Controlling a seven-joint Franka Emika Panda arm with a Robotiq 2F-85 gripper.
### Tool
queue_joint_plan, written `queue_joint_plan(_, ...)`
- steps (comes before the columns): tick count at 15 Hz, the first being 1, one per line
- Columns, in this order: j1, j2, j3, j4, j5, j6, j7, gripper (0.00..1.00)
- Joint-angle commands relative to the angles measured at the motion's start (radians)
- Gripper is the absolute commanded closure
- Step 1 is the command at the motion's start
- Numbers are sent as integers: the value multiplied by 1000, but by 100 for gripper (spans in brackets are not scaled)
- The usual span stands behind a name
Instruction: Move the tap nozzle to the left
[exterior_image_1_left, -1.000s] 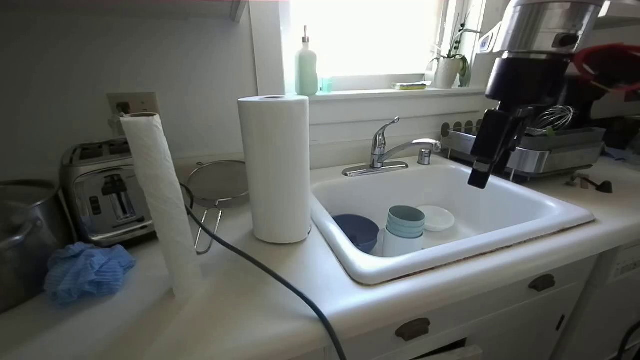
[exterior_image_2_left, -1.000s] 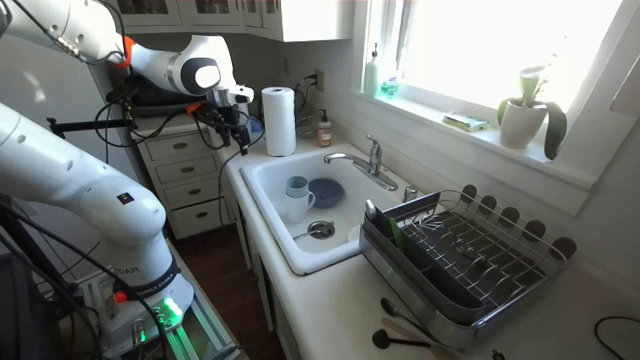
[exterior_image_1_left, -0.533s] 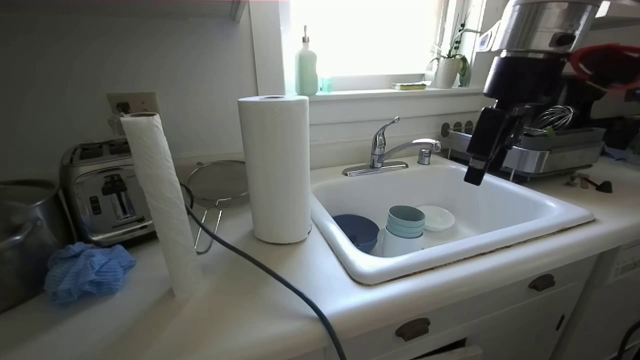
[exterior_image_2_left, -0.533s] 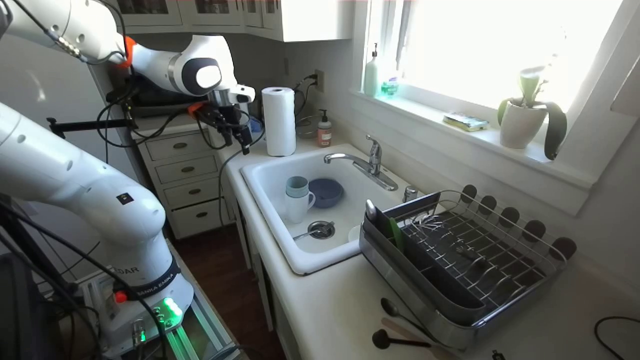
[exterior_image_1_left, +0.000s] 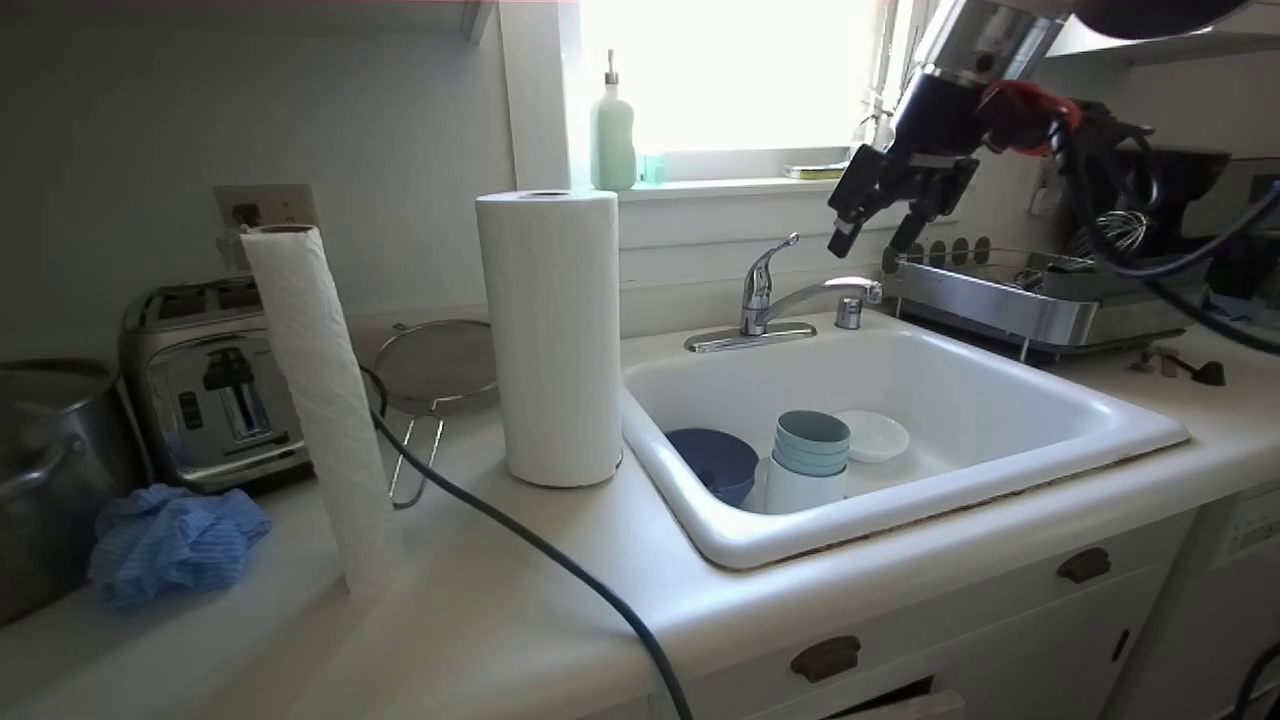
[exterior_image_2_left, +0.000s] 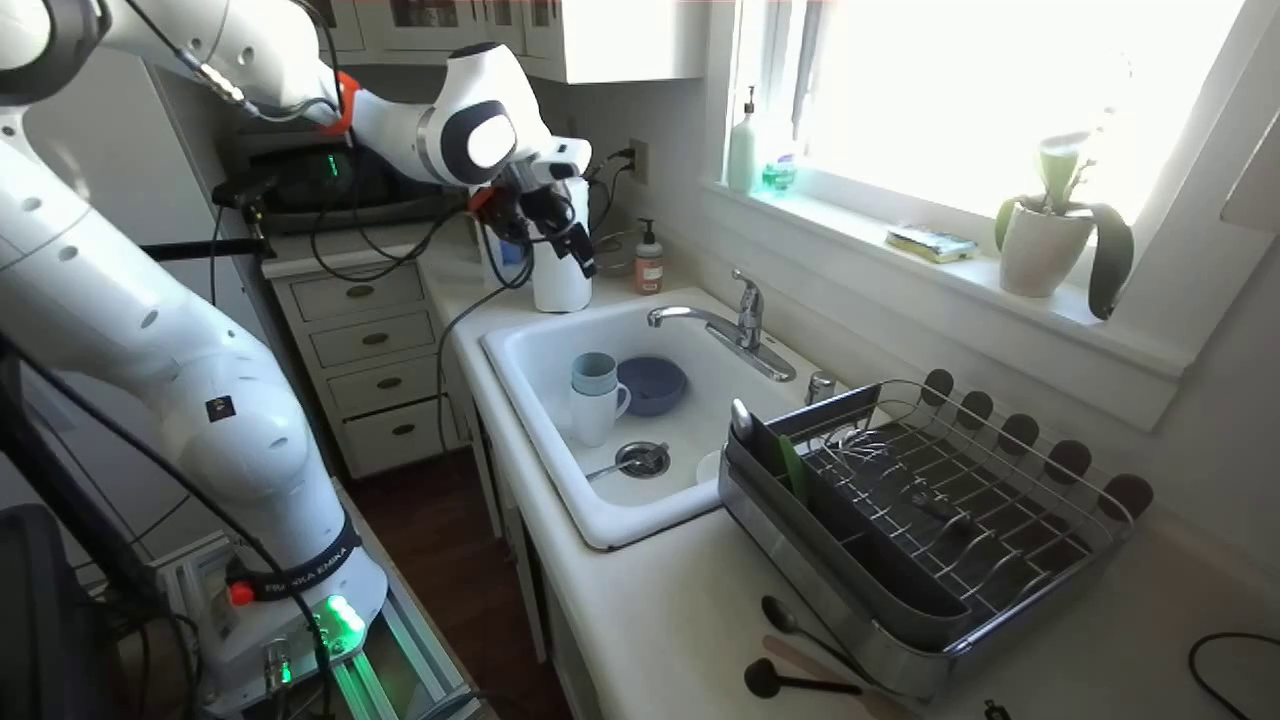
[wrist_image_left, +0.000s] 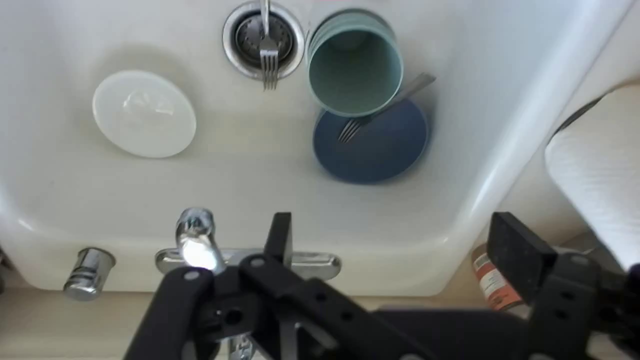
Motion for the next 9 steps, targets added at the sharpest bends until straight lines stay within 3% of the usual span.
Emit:
queue_joint_plan(1,-70,168,-7,124,-105,107,120,0)
queue_joint_plan(4,-110,269,-7,208,-253,73,240,0)
queue_joint_plan(9,-53,377,-88,294,-399,4,413,0)
